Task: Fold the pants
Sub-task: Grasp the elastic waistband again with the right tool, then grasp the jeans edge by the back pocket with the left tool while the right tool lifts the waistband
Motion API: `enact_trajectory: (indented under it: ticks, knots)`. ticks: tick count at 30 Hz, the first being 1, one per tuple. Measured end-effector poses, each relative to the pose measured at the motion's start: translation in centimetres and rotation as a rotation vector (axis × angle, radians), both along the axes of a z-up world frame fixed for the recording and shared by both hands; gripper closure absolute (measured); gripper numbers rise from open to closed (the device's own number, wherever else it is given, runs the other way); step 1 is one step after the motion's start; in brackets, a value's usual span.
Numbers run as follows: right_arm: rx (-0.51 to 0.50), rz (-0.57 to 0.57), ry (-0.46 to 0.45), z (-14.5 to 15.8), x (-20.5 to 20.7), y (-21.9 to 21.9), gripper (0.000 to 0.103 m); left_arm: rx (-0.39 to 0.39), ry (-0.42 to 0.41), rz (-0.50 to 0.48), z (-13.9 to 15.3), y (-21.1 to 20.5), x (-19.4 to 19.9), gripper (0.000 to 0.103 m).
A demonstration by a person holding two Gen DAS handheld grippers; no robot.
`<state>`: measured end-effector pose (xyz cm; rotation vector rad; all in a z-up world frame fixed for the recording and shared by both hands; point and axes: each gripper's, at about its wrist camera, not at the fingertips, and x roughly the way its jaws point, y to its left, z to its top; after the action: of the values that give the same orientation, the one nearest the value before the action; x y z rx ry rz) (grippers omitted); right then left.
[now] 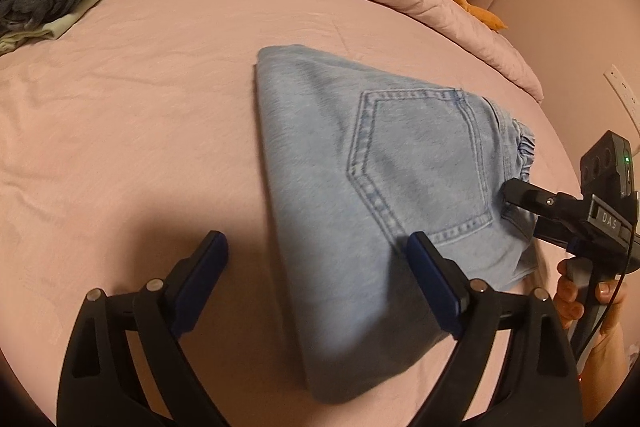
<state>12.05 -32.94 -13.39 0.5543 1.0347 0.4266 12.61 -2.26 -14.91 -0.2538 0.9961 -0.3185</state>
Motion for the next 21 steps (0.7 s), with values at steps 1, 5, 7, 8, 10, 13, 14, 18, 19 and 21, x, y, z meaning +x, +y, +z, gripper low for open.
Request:
enact_trajectory:
  ticks: [1, 5, 7, 8, 10, 13, 14, 18, 19, 21]
  knots:
    - [-0.006, 0.005, -0.003, 0.0, 0.2, 0.1, 0.021, -0.004, 0.001, -0.003, 0.0, -0.2, 0.2, 0.013]
    - [-0.035, 0.027, -0.028, 0.0, 0.4, 0.5, 0.021, -0.021, -0.003, -0.011, -0.1, -0.6, 0.8, 0.013]
    - [-0.041, 0.036, -0.04, 0.0, 0.7, 0.6, 0.021, -0.024, -0.007, -0.012, -0.1, -0.9, 1.1, 0.013]
    - [-0.043, 0.037, -0.042, 0.0, 0.8, 0.7, 0.021, -0.024, -0.008, -0.011, -0.1, -1.1, 1.3, 0.013]
    - [-0.048, 0.041, -0.048, 0.0, 1.1, 0.8, 0.021, -0.024, -0.012, -0.015, -0.1, -1.4, 1.6, 0.013]
    - [-0.055, 0.043, -0.058, -0.1, 1.5, 1.0, 0.021, -0.021, -0.02, -0.022, -0.2, -1.9, 1.9, 0.013]
    - [-0.054, 0.043, -0.06, -0.1, 1.5, 1.0, 0.021, -0.021, -0.021, -0.025, -0.1, -2.2, 2.1, 0.013]
    - [-0.058, 0.041, -0.079, -0.2, 1.4, 1.0, 0.021, -0.02, -0.025, -0.027, 0.0, -2.5, 2.5, 0.016]
    - [-0.063, 0.039, -0.085, -0.1, 1.3, 1.1, 0.021, -0.02, -0.028, -0.026, 0.0, -2.5, 2.5, 0.016]
    - [-0.096, 0.034, -0.101, 0.2, 1.0, 1.4, 0.024, -0.011, -0.034, -0.031, 0.1, -2.5, 2.2, 0.029]
